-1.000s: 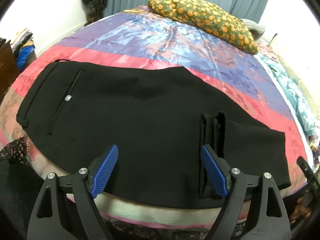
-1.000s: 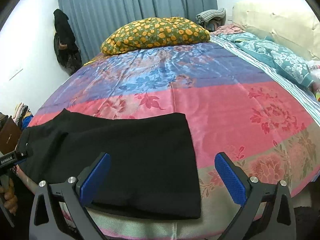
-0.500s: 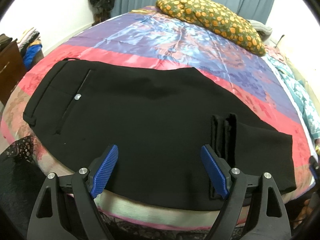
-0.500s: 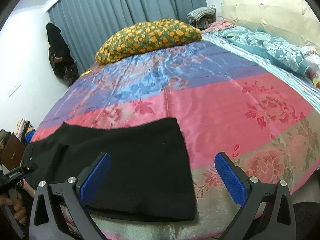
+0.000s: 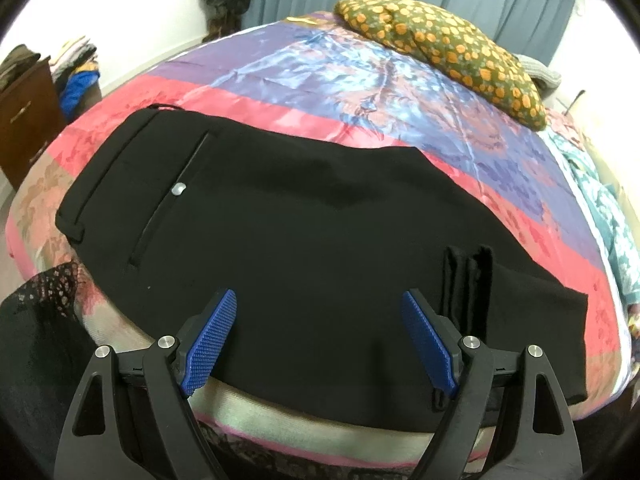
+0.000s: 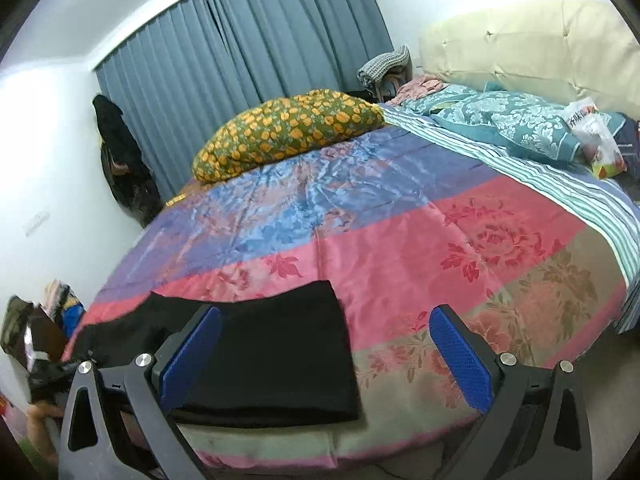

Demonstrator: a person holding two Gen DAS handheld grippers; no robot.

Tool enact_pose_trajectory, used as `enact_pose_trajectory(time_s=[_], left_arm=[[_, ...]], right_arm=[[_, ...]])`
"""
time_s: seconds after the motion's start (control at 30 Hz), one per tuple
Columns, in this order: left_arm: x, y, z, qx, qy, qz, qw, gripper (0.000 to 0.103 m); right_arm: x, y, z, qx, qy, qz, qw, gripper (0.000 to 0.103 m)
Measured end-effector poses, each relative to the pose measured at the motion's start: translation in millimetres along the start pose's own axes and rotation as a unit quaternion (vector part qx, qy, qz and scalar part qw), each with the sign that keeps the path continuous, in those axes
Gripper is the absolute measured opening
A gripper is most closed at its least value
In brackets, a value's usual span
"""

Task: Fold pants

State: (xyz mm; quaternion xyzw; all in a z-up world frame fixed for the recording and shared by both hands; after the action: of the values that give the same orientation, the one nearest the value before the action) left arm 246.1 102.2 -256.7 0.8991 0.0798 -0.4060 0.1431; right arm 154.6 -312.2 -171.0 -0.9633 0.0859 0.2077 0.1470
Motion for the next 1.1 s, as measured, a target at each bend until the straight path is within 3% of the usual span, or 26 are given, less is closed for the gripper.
enact_pose_trajectory(time_s=[0.37,1.1], left_arm=[[-2.0,2.5,2.2,0.014,0.001,-0.005,0.9999,0.086],[0.9,6.7,7.3,0.028,-0.007,-0.011,0.9995,0.086]], right_arm=[[11.7,-29.1,15.7,-0.056,-0.021,-0.026,0.998,0.103],[15.8,-16.2,15.8,-0.028,-0.026,-0.022,0.999,0.103]])
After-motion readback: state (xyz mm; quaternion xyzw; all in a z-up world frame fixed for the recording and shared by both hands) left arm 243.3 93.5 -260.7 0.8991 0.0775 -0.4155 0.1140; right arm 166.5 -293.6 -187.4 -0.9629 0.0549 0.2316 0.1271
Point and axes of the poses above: each gripper's, at about its wrist camera, not at the fingertips, and x roughly the way its jaws point, y to its right, z to its underside, the point moved 6 cm from there along x, roughly the way its jaws point, and after that the axes turned 5 degrees about y, right-handed, at the moved point
